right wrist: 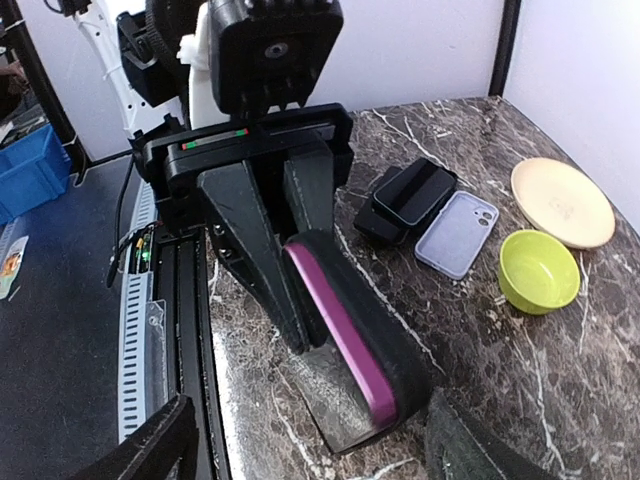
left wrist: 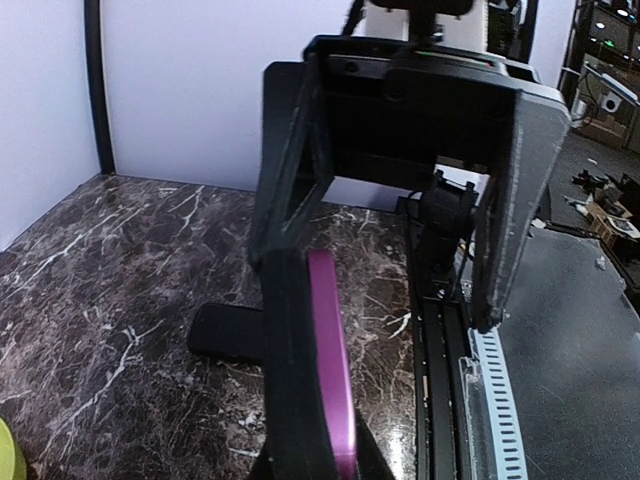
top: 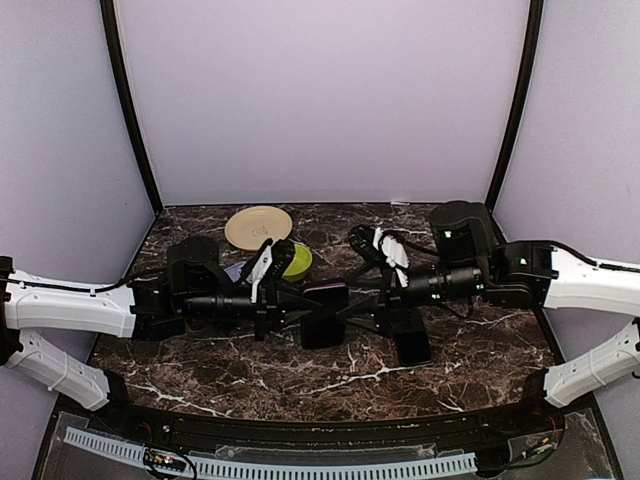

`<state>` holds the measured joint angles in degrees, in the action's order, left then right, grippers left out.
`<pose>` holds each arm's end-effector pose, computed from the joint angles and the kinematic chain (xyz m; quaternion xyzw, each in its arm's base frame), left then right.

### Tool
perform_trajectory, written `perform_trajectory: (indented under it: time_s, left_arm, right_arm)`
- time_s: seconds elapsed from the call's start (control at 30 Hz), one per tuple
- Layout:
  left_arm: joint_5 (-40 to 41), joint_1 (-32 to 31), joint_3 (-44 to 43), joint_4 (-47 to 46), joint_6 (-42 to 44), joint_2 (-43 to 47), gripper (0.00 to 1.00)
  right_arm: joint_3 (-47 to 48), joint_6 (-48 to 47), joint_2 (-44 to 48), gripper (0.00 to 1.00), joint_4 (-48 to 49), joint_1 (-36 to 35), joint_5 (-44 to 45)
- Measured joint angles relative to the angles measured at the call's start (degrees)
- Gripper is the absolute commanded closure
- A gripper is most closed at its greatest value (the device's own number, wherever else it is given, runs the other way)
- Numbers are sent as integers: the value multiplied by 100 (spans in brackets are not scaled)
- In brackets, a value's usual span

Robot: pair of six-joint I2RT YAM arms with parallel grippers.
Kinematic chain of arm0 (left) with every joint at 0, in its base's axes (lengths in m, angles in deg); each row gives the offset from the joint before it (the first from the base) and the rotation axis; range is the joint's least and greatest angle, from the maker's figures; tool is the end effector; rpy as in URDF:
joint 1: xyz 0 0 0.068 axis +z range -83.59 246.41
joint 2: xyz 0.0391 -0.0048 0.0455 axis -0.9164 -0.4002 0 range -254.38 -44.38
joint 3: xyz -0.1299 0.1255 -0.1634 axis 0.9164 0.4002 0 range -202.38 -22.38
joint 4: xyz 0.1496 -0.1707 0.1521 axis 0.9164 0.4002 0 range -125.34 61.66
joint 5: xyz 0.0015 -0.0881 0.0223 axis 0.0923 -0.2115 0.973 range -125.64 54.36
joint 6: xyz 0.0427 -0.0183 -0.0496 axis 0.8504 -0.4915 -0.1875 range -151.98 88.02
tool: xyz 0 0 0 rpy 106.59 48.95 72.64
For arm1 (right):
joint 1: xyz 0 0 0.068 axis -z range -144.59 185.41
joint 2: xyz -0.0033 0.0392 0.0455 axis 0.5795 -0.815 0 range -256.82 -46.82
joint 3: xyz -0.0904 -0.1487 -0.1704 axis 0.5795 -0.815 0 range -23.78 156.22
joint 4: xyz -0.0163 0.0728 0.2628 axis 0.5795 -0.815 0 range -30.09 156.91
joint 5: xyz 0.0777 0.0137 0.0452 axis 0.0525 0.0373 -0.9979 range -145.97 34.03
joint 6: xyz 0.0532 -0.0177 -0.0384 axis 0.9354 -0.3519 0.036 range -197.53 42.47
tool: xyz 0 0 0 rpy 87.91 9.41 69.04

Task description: Put the phone into the phone case

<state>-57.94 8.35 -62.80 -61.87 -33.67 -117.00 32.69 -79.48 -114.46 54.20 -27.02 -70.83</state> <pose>0.1538 -0.2860 0.2377 0.4579 0.5797 -0.4523 0.4997 0.1317 0.2824 0.2873 -0.5025 0.6657 0.3660 0.4128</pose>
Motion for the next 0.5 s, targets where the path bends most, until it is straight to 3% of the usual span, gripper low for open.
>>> perform_trajectory:
  time_s: [0.1, 0.3, 0.47, 0.5]
  left_arm:
    - [-262, -37, 0, 7, 105, 31, 100]
    - [-592, -103, -2, 52, 203, 33, 100]
    - [-839, -109, -2, 131, 216, 44, 100]
    - [-846, -109, -2, 131, 214, 44, 90]
  right_arm:
    - [144, -116, -181, 48, 7, 37, -306]
    - [236, -190, -466, 97, 98, 76, -765]
    - [247, -254, -485, 100, 0, 98, -1108]
    - [247, -251, -485, 100, 4, 101, -1110]
